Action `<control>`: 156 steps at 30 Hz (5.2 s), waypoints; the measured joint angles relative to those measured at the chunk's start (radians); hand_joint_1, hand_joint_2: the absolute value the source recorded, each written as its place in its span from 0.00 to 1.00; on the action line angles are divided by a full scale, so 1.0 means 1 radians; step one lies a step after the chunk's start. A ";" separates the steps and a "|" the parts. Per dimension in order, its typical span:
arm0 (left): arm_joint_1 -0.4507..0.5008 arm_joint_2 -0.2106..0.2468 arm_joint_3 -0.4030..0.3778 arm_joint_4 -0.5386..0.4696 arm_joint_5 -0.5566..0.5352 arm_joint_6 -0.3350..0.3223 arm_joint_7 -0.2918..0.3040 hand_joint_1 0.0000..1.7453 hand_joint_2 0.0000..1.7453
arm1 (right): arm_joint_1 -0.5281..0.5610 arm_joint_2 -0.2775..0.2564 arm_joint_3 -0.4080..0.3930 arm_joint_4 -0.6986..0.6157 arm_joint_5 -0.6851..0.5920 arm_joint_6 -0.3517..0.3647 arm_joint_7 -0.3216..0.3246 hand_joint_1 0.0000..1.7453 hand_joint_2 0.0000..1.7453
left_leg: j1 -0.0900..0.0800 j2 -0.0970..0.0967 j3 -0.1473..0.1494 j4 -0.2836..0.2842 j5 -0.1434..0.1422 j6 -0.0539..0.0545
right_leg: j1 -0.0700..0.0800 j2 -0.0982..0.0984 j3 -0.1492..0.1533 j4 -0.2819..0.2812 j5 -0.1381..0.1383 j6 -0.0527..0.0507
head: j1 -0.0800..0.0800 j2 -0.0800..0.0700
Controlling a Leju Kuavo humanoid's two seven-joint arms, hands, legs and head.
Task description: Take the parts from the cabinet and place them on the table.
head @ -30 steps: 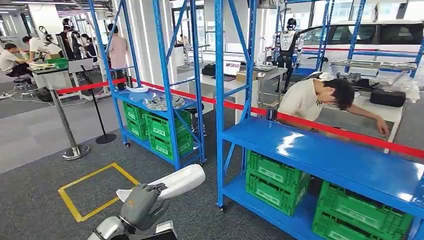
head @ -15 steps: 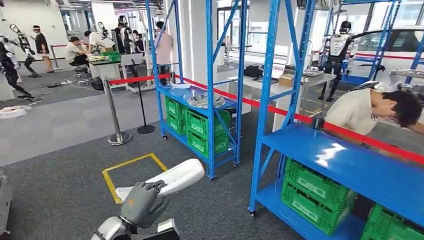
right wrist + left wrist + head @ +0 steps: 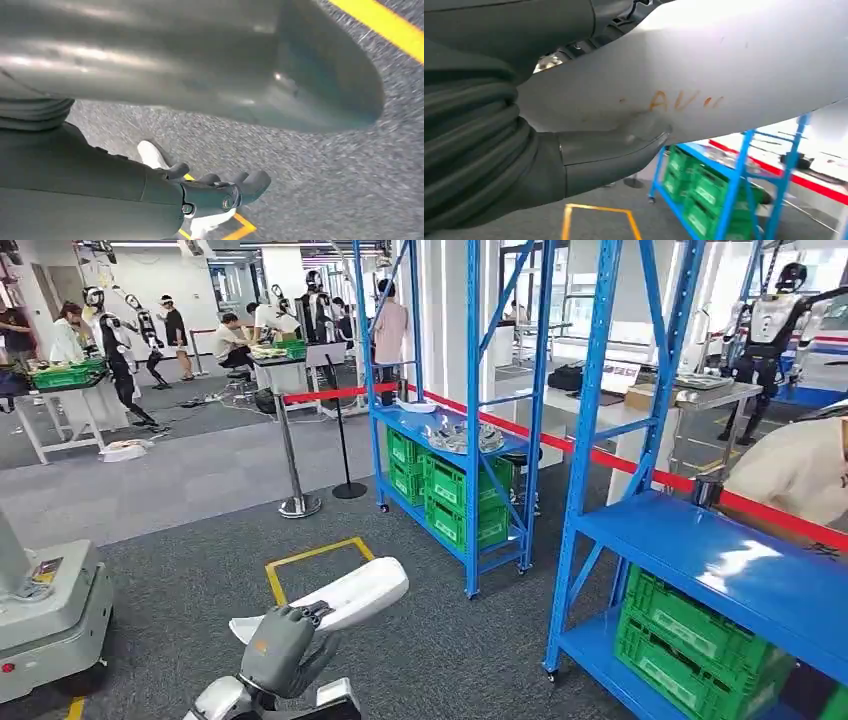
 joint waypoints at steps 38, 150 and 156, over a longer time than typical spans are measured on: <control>0.034 -0.014 0.024 -0.047 -0.003 -0.035 -0.005 1.00 1.00 | 0.005 -0.001 -0.001 0.002 0.014 -0.017 0.014 0.00 0.00 | -0.020 -0.002 0.009 -0.089 0.050 0.063 | 0.015 0.036 0.080 0.033 -0.103 0.029 | -0.014 0.002; 0.013 0.000 0.100 -0.009 -0.016 -0.029 0.034 1.00 1.00 | 0.013 -0.042 -0.009 0.003 -0.013 0.180 0.082 0.00 0.00 | 0.005 -0.034 -0.126 0.231 -0.098 -0.004 | -0.005 0.057 0.001 -0.011 0.014 0.007 | -0.022 0.003; -0.057 0.036 0.119 0.001 0.002 -0.032 0.033 1.00 1.00 | 0.014 -0.060 -0.031 0.003 -0.050 0.359 0.100 0.00 0.00 | -0.008 -0.014 0.031 -0.066 0.008 0.029 | 0.003 0.044 0.002 -0.010 0.010 0.024 | -0.021 0.003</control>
